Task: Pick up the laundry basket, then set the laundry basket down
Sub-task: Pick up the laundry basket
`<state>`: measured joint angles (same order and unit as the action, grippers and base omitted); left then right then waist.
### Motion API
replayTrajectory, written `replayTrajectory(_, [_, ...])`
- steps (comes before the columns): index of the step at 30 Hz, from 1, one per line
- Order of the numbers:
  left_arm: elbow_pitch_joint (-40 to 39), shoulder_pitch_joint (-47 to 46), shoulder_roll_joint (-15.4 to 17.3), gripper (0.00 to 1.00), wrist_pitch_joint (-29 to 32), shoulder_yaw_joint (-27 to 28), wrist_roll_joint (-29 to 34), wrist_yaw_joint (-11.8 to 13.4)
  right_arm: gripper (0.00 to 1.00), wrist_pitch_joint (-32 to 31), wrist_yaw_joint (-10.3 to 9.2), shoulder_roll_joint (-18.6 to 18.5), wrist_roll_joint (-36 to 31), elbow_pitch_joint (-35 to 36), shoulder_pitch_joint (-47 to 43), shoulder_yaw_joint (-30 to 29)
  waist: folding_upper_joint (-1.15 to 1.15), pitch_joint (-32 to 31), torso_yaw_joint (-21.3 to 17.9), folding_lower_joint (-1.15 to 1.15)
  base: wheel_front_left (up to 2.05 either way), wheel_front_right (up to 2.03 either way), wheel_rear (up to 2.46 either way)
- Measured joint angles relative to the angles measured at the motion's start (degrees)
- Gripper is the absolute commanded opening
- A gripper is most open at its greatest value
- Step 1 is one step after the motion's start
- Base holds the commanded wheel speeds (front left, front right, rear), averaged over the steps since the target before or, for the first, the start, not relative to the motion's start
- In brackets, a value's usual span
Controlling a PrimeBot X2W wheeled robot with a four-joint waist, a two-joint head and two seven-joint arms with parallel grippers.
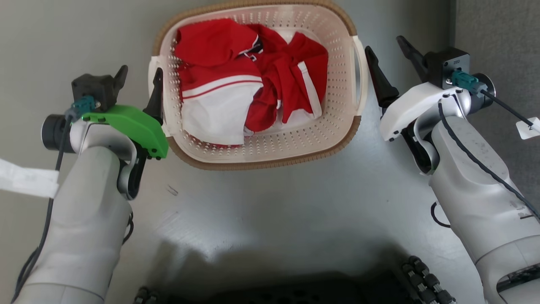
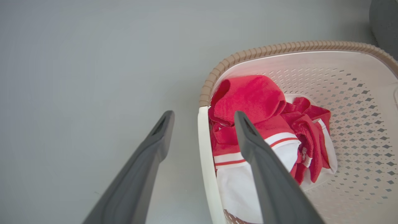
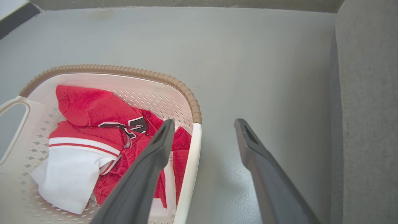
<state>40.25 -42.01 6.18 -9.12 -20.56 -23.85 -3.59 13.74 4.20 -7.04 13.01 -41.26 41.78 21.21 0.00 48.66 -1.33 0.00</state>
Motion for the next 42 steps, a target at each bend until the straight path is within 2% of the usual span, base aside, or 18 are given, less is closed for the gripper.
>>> replayTrajectory(20, [12.00, -9.07, -0.10, 1.00, 3.03, -1.29, 0.08, -1.96, 1.00, -1.19, 1.13, 2.24, -0.71, -10.11, 6.10, 2.94, 0.00, 7.53, -1.08, 0.00, 0.00, 0.00, 0.00])
replayTrajectory(21, [12.55, -9.57, -0.21, 0.51, 3.03, -1.21, 0.03, -1.99, 0.45, -1.19, 1.29, 2.37, -0.63, -10.47, 6.57, 2.94, 0.00, 7.83, -1.10, 0.00, 0.00, 0.00, 0.00])
replayTrajectory(22, [12.90, -10.01, -0.42, 0.00, 3.02, -1.18, -0.04, -2.03, 0.00, -1.19, 1.34, 2.52, -0.45, -10.89, 7.03, 3.02, 0.00, 8.09, -1.12, 0.00, 0.00, 0.00, 0.00])
replayTrajectory(25, [13.85, -10.96, -1.53, 0.00, 3.00, -1.43, -0.04, -2.53, 0.00, -1.15, 2.11, 3.57, -0.16, -11.47, 7.53, 3.57, 0.00, 8.49, -1.14, 0.00, 0.00, 0.00, 0.00])
replayTrajectory(27, [14.60, -11.24, -2.55, 0.00, 2.50, -1.29, -0.48, -2.37, 0.00, -0.83, 1.75, 4.32, 0.36, -11.95, 7.92, 3.45, 0.00, 8.54, -1.09, 0.00, 0.00, 0.00, 0.00])
replayTrajectory(42, [20.35, -12.94, -3.66, 0.00, 0.20, -1.20, -1.13, -2.55, 0.00, -0.30, 2.02, 5.15, 1.53, -17.06, 9.66, 3.90, 0.00, 7.11, -1.12, 0.00, 0.00, 0.00, 0.00])
